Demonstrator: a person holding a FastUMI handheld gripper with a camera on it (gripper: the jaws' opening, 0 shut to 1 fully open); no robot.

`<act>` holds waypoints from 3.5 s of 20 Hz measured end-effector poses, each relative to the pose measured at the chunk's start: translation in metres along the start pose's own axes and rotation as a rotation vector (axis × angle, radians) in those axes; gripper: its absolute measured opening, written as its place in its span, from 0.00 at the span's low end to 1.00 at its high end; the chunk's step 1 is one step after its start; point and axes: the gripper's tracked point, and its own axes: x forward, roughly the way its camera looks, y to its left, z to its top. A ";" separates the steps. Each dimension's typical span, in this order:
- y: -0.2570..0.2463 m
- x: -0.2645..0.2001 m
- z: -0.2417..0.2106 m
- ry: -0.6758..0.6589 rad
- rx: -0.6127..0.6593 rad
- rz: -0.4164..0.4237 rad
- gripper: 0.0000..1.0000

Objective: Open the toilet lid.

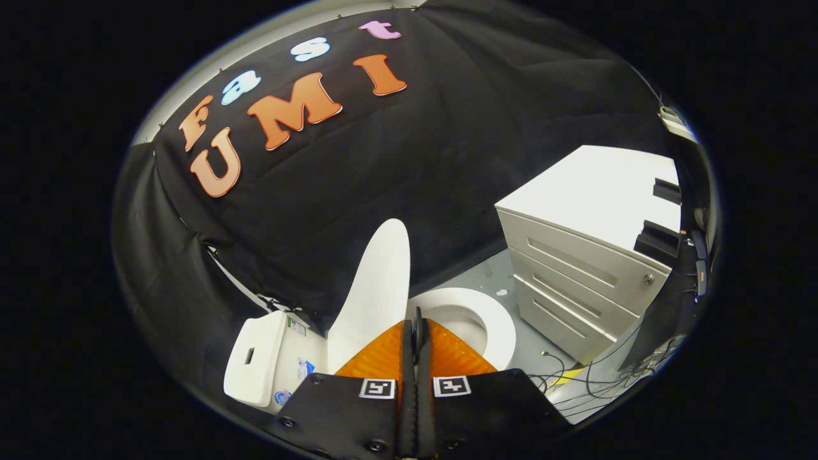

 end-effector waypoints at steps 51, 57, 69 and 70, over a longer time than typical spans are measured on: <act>0.335 -0.097 -0.048 -0.072 -0.459 0.333 0.08; 0.367 -0.104 -0.070 -0.057 -0.496 0.383 0.08; 0.377 -0.109 -0.080 -0.048 -0.506 0.404 0.18; 0.377 -0.113 -0.074 -0.058 -0.473 0.411 0.29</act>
